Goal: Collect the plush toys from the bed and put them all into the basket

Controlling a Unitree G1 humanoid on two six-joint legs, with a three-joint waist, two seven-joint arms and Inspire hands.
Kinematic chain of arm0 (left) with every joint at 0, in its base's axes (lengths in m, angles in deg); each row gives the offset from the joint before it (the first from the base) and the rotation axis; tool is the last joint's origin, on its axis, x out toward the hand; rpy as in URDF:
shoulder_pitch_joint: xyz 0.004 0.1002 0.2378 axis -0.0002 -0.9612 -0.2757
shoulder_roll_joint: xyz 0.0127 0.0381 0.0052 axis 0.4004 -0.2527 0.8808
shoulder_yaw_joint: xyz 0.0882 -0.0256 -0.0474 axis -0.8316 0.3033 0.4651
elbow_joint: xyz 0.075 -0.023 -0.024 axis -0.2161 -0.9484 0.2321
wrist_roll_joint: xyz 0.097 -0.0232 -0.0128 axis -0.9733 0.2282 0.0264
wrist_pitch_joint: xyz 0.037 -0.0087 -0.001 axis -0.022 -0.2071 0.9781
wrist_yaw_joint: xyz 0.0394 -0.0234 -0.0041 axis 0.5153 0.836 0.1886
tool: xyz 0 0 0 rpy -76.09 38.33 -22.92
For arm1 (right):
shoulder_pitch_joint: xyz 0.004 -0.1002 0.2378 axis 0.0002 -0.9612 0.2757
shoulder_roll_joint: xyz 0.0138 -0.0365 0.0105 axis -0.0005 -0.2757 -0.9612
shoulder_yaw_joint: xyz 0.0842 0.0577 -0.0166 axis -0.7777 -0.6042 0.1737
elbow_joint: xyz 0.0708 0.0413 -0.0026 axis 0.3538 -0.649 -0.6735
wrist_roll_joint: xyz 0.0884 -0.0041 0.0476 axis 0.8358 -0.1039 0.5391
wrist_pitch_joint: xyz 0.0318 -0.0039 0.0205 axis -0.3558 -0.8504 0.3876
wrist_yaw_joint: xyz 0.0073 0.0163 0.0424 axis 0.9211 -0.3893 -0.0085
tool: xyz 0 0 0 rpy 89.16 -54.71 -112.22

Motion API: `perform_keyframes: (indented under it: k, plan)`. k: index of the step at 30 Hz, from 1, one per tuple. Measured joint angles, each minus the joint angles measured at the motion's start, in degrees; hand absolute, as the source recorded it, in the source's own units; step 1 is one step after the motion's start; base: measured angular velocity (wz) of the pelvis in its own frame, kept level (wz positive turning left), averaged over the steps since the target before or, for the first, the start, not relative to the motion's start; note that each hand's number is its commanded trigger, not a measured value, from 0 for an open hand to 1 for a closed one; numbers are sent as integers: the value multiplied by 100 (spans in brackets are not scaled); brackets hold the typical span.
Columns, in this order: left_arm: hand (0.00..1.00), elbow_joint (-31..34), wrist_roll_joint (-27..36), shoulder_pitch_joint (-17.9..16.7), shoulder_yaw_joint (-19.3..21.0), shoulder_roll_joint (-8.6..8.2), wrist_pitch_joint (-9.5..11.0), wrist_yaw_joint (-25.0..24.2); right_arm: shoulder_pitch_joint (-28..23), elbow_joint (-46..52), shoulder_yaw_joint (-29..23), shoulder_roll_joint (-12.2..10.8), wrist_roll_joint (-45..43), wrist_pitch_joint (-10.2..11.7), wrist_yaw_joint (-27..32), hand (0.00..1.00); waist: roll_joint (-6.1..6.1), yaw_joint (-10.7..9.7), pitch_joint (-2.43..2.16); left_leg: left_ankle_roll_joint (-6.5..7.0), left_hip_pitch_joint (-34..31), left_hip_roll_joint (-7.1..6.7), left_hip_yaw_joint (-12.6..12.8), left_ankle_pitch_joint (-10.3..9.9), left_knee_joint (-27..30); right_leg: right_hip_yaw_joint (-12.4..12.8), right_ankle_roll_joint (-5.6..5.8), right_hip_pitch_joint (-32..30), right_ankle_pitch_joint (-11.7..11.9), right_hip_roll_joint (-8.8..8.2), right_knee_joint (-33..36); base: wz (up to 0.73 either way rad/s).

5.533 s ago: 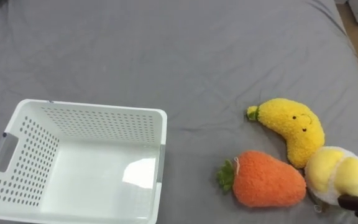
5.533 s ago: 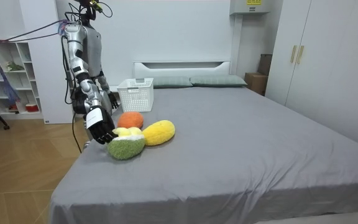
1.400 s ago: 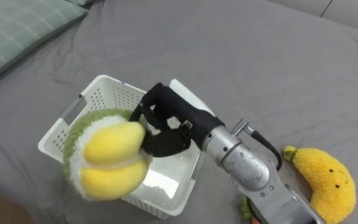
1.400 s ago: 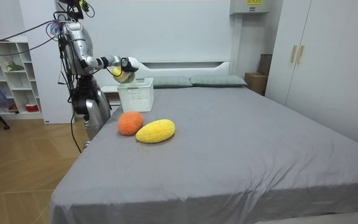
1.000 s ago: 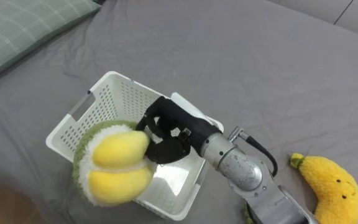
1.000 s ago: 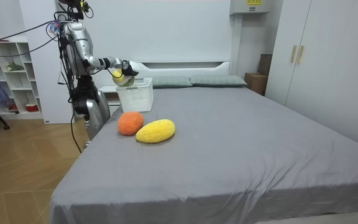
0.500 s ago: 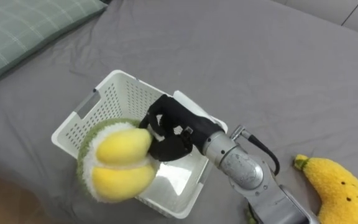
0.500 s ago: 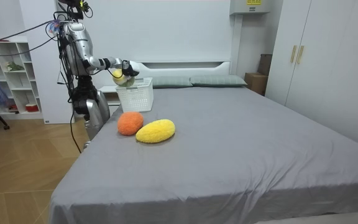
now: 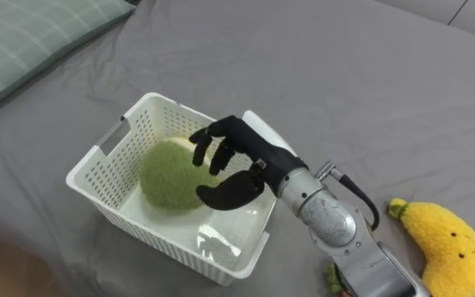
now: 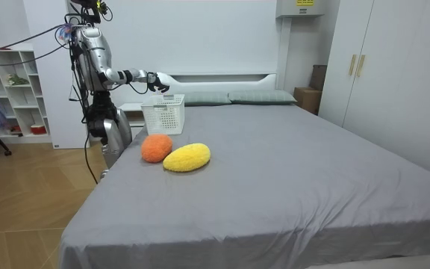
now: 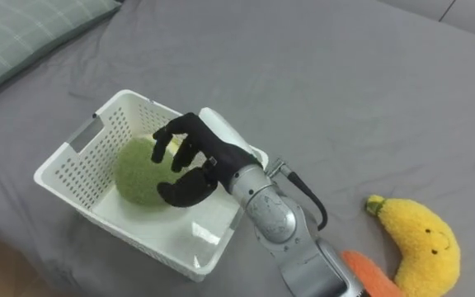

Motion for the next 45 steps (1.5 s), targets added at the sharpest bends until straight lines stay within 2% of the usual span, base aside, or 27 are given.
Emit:
perform_keyframes:
  k: [3,13,20,22,24,26,28,30,31,33,36,39,45]
  plan:
    - [0,-1,1,44,-3,-1,-1,4,0,-9,0,0,-3,0,1,0,44,0,-43,2,24,1,3,3,0,5,0,13,0,-4,0,0]
    - [0,-3,0,94,-5,-2,-15,58,0,-116,-10,-1,-3,1,22,0,89,-19,-33,1,58,1,0,4,0,-2,0,54,0,-2,3,0]
    - [0,-58,62,64,-1,-30,-18,194,0,-114,-130,-3,214,5,437,0,89,-57,-35,1,115,13,105,22,-39,110,0,47,0,3,2,-5]
    - [0,-57,87,40,7,-46,-17,198,0,-103,-278,-8,306,9,498,0,95,-167,-44,4,115,10,110,22,-42,132,0,49,0,4,3,-2]
    - [0,-48,97,-35,110,-49,-15,198,-1,-32,-536,-4,343,12,632,0,94,-333,-74,8,120,8,118,24,-51,144,1,59,1,4,3,-2]
    - [0,-46,100,-71,112,-49,-12,203,-11,61,-756,30,409,16,831,0,87,-407,-99,12,196,15,183,28,-62,166,2,76,2,2,5,-13]
    - [0,-25,98,-123,114,-50,-10,217,-54,135,-948,37,450,97,1019,0,130,-535,-100,12,263,21,228,29,-85,249,2,106,2,0,5,-18]
    - [0,24,101,-176,158,-54,17,276,-273,190,-1239,40,542,320,1203,0,146,-653,-105,13,351,39,314,25,-146,353,3,154,3,-1,4,-19]
    - [0,25,113,-179,193,-55,27,281,-355,190,-1335,44,630,359,1234,0,144,-682,-110,14,378,40,325,25,-156,372,3,171,3,-5,6,-13]
    - [0,29,127,-179,335,-59,42,289,-632,187,-1635,120,976,373,1372,0,140,-832,-114,17,413,52,408,19,-185,464,7,173,4,-2,12,-17]
    - [0,28,125,-181,344,-59,42,301,-893,154,-1918,247,1026,374,1540,0,149,-988,-110,18,414,84,532,14,-200,598,14,125,32,23,21,-23]
    - [0,34,125,-206,415,-66,51,297,-1147,107,-2249,256,1027,375,1691,0,115,-1049,-133,7,417,120,656,5,-228,739,-4,45,50,55,57,-25]
    - [0,127,128,-292,507,-73,50,196,-1345,-418,-2738,257,1257,389,1869,0,83,-1295,-139,4,499,128,719,2,-250,777,-4,45,50,54,85,-6]
